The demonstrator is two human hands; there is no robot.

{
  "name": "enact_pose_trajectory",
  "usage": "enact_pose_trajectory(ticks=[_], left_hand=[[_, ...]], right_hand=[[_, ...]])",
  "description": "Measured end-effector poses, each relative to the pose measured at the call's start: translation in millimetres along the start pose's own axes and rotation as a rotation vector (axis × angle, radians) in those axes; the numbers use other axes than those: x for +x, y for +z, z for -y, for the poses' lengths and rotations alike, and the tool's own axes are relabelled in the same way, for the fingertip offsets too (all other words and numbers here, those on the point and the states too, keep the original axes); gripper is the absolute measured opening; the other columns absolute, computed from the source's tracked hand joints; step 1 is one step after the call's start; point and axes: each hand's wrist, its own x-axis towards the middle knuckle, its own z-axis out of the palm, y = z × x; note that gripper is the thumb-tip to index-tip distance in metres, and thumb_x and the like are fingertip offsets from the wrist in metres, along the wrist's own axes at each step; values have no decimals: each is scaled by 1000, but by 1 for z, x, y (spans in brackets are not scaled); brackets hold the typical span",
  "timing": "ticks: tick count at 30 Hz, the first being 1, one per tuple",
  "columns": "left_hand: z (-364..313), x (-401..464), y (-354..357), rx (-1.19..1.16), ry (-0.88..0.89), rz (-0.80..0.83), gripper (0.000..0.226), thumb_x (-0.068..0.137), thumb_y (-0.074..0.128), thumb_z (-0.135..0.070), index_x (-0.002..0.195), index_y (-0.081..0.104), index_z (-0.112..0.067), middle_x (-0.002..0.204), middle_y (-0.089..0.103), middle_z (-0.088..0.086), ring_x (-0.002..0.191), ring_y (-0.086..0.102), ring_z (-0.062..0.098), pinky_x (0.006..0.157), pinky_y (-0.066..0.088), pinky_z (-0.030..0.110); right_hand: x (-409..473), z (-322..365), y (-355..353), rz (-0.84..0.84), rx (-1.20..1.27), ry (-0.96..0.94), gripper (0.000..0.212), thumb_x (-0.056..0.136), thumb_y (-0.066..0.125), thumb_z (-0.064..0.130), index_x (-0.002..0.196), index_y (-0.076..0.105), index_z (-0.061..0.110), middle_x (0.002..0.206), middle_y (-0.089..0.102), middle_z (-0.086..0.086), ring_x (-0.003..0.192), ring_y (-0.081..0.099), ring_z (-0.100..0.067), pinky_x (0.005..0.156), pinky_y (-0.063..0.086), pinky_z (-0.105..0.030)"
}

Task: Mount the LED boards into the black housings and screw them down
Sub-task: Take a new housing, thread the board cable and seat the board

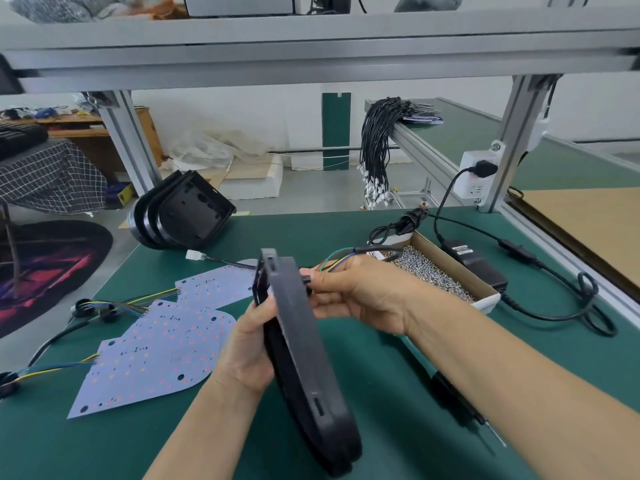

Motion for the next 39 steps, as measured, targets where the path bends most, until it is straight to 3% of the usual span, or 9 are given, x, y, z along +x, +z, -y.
enact_pose_trajectory(ticks=[4,8,12,16,20,22,26,33,39], left_hand=[[-2,13,-3,-13,91,48,66,20,95,-40,76,78,-11,75,74,8,64,71,19,55,56,26],[-9,16,-10,35,41,67,71,39,95,-28,100,71,1,94,72,19,80,71,28,68,58,37],[-20,14,-4,193,-40,82,36,53,82,-3,88,77,-6,93,74,16,77,72,26,64,58,35],[-30,17,-1,261,-24,-10,27,55,82,-2,81,78,-9,88,74,14,73,71,25,64,60,36],[-30,13,6,246,53,-74,27,56,76,-7,83,75,-7,85,75,12,71,73,23,57,57,30],[-31,12,16,298,86,-57,35,55,77,-7,89,71,-6,86,75,11,72,72,23,57,57,30],[-35,9,32,441,149,-17,31,58,79,-3,84,65,-11,73,72,3,64,68,16,57,56,25],[-35,8,33,457,255,-98,28,64,76,13,80,63,-6,65,68,3,59,65,17,56,55,27],[-36,11,31,476,276,-106,27,64,76,13,77,64,-7,67,67,6,62,65,21,59,56,32]], right_hand=[[-2,-15,6,-131,-111,-140,32,93,59,13,65,73,13,69,72,0,59,64,-5,57,49,-13],[-7,-16,3,-173,-173,-122,21,93,52,10,84,70,11,87,72,-5,78,63,-11,71,46,-21],[-4,-17,-6,-251,-34,7,25,89,42,-8,105,59,-16,103,61,-30,81,58,-28,78,50,-36],[-19,-19,-18,-222,177,-30,15,89,55,12,88,67,3,72,70,-6,56,64,-14,52,51,-21],[-45,-28,-35,-199,6,-185,34,74,71,38,97,75,13,98,74,-5,86,71,-16,69,53,-21],[-46,-28,-32,-159,-114,-226,36,76,73,30,107,72,13,109,72,-5,101,68,-18,79,52,-22],[-34,-19,-19,-268,-49,-250,20,80,68,2,98,72,6,101,73,-13,90,71,-24,83,56,-35],[-28,-17,-8,-396,-34,-295,19,80,66,-5,99,69,-4,100,72,-20,86,69,-28,85,55,-41],[-28,-9,-12,-300,-157,-330,16,82,64,-7,92,71,3,90,73,-9,83,69,-21,81,57,-31]])
